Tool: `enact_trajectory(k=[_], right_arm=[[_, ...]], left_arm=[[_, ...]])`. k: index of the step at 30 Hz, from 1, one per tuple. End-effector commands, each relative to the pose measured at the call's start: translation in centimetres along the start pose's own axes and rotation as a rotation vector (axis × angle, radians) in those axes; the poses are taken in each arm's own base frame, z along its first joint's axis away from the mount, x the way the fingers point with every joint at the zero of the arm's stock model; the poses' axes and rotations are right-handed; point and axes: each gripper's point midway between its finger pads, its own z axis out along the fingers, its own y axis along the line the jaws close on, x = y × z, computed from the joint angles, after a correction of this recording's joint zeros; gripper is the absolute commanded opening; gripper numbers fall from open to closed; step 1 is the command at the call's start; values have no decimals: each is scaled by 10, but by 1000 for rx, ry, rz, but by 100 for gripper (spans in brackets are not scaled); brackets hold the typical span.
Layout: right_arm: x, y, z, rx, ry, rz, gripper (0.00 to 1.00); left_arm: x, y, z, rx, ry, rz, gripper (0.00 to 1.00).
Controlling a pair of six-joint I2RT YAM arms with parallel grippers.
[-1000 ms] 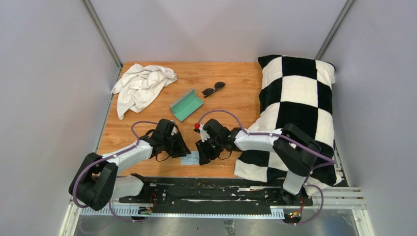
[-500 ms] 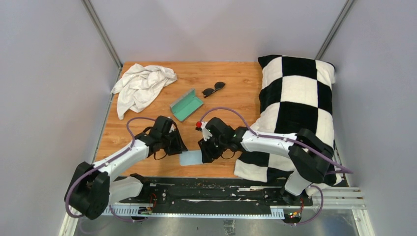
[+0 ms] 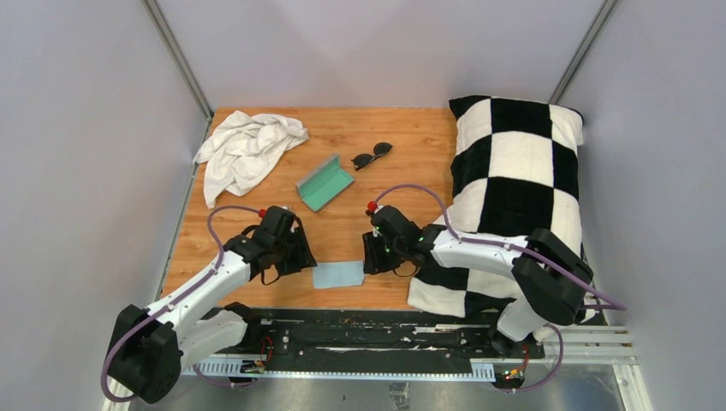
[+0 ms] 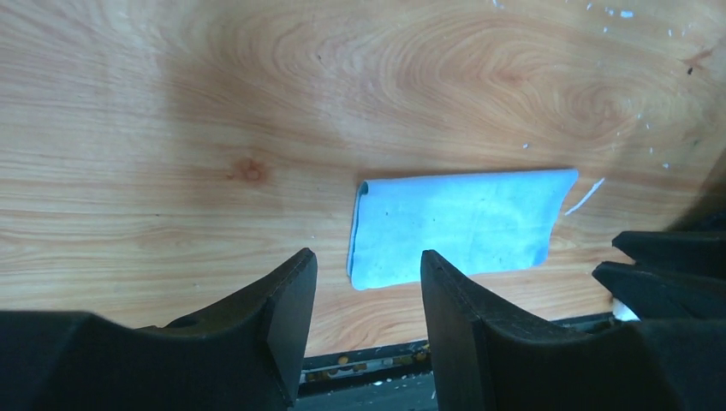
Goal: Organize the sunglasses
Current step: Move the sunglasses case at the center of the board.
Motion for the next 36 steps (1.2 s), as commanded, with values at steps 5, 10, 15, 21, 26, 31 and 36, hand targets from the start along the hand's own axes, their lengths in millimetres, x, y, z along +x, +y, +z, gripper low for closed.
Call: enact_trajectory(k=[5, 10, 15, 21, 26, 31, 36], right_arm=[[-38, -33, -15, 61, -121, 123, 38], [-49, -47, -34, 81, -163, 106, 37], [-44, -54, -41, 100, -162, 109, 37], [-39, -55, -45, 95, -160, 114, 36], [-32, -57, -44, 94, -152, 110, 35], [-32, -58, -45, 95, -158, 116, 35], [-32, -57, -46, 94, -162, 113, 35]], left_arm=[[-102, -34, -17, -85, -207, 72, 57], [-164, -65, -9, -147, -259, 166, 61], [-199, -100, 27, -113, -249, 191, 63], [-218, -118, 68, -87, -234, 257, 72], [-213, -122, 102, -48, -181, 310, 78], [-195, -115, 130, -39, -98, 330, 76], [-169, -105, 141, -16, -5, 366, 75]])
